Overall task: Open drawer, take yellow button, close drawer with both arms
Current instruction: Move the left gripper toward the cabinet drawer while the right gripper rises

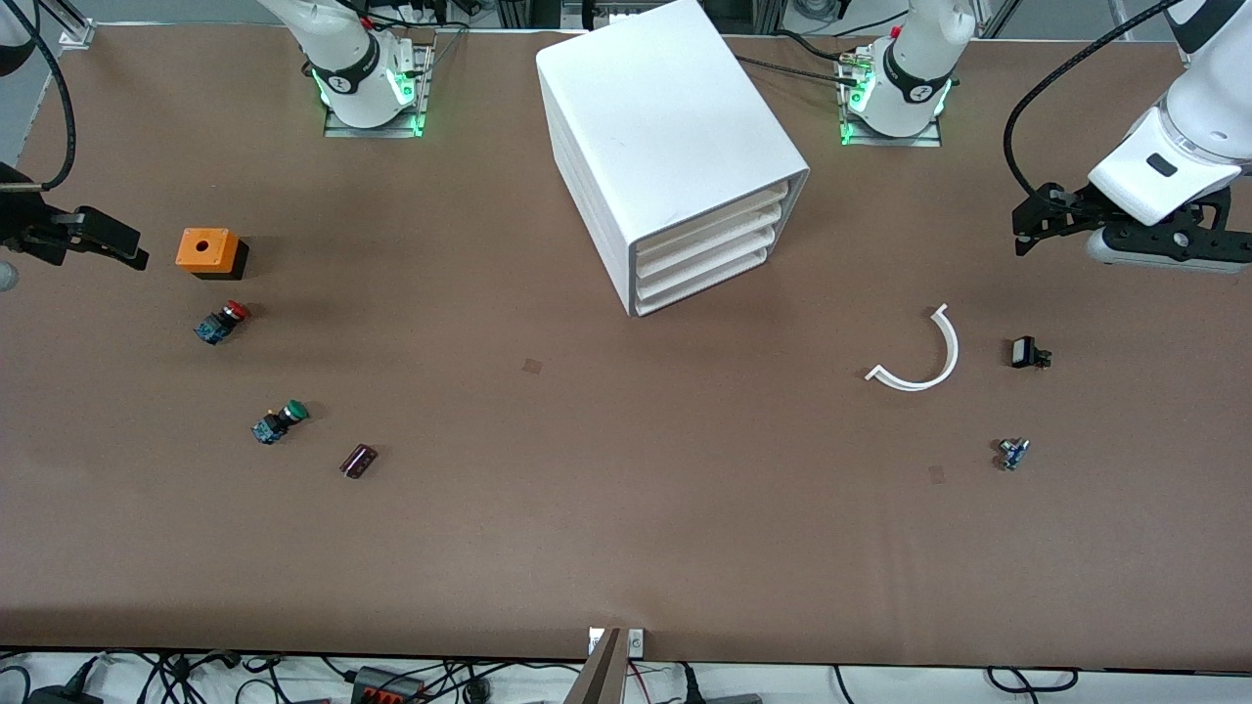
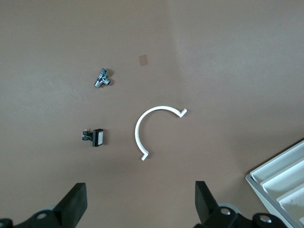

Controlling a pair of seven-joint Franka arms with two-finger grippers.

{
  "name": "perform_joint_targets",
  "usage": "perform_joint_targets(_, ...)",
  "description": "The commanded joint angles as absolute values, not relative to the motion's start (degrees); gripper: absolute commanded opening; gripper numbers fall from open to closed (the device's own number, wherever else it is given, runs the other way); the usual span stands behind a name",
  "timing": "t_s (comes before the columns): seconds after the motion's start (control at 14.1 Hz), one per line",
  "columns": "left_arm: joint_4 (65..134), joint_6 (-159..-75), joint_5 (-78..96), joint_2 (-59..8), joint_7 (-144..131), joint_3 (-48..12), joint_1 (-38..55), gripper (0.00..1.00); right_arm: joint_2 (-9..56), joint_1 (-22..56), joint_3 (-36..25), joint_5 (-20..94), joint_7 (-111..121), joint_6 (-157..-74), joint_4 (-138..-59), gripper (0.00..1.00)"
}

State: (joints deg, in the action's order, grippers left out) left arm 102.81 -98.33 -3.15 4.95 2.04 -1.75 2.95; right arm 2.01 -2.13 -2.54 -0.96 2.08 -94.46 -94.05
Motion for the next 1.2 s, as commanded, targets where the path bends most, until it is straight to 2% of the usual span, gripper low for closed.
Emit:
perform_joint_targets(0.0, 100.9, -96.6, -2.1, 4.2, 2.4, -1.4, 3.3, 1.0, 1.5, -2.1, -2.3, -1.6, 2.6, -95.3, -94.9, 1.0)
perform_joint_targets(0.64, 100.8, -96.2, -2.0, 3.7, 2.6, -1.4, 3.7, 1.0, 2.7, 2.0, -2.2, -1.1, 2.0, -95.2, -94.7, 1.0)
perform_joint_targets(1.13, 100.7, -89.8, 5.0, 0.6, 2.9, -1.6, 5.4, 1.0, 6.2, 7.6, -2.2, -0.6, 1.5, -98.3, -94.3, 1.0)
